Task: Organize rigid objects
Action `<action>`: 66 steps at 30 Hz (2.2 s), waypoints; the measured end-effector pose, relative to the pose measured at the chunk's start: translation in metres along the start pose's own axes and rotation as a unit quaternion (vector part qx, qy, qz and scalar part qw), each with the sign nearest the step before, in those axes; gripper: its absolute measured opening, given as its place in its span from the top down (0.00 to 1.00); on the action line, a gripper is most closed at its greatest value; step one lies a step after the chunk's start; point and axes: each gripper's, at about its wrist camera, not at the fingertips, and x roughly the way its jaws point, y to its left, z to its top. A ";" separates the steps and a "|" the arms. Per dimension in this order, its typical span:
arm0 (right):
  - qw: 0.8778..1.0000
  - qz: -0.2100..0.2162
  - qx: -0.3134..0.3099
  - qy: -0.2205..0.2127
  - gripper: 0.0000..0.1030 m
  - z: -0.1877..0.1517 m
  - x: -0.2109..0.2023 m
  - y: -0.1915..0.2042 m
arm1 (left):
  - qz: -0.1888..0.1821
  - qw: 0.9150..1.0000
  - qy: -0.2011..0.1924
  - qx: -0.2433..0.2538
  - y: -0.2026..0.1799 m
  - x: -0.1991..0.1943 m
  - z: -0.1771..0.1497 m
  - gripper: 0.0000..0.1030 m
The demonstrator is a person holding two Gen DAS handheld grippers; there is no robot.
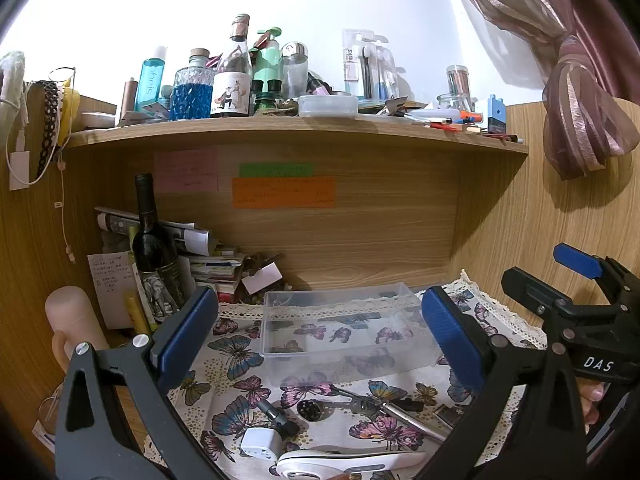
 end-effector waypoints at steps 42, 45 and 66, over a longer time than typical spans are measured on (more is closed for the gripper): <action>1.000 0.000 -0.007 -0.008 0.00 0.002 -0.004 0.005 | -0.002 1.000 -0.004 -0.006 0.003 -0.007 0.007 0.00; 1.000 0.001 -0.008 -0.008 0.00 0.002 -0.004 0.004 | -0.003 1.000 -0.004 -0.006 0.003 -0.007 0.007 0.00; 1.000 0.014 -0.013 -0.002 0.00 -0.004 0.000 0.007 | -0.002 1.000 0.005 -0.008 0.005 -0.002 -0.001 0.00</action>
